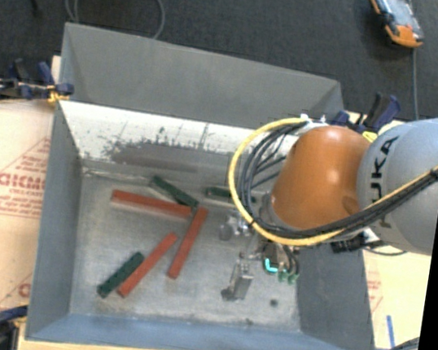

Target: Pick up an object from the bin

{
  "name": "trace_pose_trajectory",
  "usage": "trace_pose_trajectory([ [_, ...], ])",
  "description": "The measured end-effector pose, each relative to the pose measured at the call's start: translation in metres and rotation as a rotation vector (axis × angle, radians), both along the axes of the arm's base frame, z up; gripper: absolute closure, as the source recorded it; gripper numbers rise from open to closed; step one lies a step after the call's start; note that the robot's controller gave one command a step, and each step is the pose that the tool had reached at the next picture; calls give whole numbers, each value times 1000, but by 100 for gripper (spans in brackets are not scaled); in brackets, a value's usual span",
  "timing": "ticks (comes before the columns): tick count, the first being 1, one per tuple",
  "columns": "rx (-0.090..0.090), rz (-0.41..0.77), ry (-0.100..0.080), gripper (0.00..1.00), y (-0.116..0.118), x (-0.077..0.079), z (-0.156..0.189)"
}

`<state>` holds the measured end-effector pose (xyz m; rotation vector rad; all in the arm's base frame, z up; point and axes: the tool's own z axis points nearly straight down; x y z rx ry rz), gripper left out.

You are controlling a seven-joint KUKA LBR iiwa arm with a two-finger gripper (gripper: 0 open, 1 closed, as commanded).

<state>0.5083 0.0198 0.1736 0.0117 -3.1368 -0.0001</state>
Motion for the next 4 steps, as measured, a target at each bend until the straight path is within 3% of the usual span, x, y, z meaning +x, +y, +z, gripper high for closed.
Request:
trace_pose_trajectory([
  [1, 0, 0, -8, 0, 0, 2, 4],
  [2, -1, 116, -12, 0, 24, 29, -41],
  [3, 0, 436, -5, 0, 48, 42, -44],
  [4, 2, 482, -10, 0, 54, 56, -40],
])
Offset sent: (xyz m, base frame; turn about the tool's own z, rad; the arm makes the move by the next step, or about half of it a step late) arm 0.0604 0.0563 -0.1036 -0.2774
